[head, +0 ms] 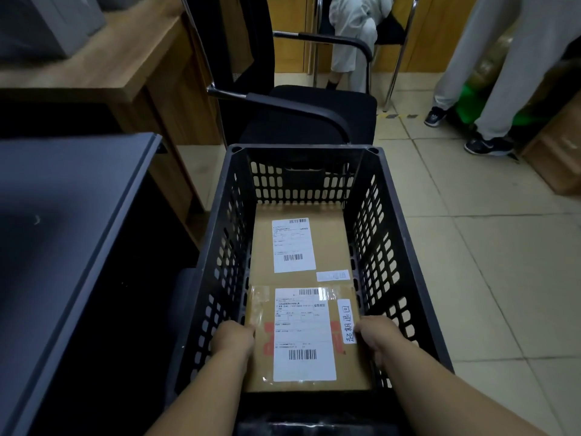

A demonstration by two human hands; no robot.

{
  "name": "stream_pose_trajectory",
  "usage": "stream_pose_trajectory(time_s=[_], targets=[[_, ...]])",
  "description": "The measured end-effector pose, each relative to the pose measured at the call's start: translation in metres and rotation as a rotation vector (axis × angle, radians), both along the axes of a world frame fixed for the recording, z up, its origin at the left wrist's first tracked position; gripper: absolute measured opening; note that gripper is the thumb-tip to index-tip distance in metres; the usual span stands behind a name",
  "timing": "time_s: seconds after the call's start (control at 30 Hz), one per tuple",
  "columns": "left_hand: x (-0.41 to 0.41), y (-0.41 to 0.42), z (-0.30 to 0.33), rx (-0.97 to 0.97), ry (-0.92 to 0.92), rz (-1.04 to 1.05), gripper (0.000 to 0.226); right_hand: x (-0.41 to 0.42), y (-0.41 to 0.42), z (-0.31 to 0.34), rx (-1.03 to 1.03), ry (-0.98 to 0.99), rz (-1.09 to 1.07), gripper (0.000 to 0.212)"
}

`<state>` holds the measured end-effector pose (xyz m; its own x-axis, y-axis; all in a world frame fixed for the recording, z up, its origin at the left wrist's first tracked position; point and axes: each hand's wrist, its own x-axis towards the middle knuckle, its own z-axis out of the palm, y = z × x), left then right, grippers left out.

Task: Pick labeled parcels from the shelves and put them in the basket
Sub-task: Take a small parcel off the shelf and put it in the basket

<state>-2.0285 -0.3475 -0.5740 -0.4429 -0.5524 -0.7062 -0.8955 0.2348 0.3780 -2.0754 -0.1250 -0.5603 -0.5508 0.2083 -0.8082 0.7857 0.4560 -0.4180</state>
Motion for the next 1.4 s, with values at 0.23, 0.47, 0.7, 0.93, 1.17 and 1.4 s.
stream_pose_trajectory(time_s=[0.23,0.47,0.7,0.93,1.17,1.4], targets=[[-0.007,-0.003,-0.007,-0.048,-0.083,-0.077,0.024,-0.003,-0.002,-0.011,0.077,-0.066,0.078,0.028],[-0.013,-0.01,-0.017,-0.04,-0.127,-0.132,0.031,-0.007,-0.005,-0.029,-0.001,-0.066,-0.048,0.024],[-0.019,-0.013,-0.021,-0.008,-0.131,-0.082,0.03,-0.016,-0.008,-0.03,0.009,-0.084,0.002,0.027],[-0.019,-0.012,-0.02,-0.051,-0.16,-0.166,0.038,-0.015,-0.005,-0.034,-0.019,-0.053,-0.022,0.023],[-0.018,-0.01,-0.006,-0.132,-0.164,-0.308,0.032,-0.012,-0.017,-0.011,0.192,0.083,0.227,0.027],[-0.019,0.005,0.053,-0.23,0.123,-0.436,0.02,-0.004,-0.031,0.05,0.447,0.51,0.576,0.034]])
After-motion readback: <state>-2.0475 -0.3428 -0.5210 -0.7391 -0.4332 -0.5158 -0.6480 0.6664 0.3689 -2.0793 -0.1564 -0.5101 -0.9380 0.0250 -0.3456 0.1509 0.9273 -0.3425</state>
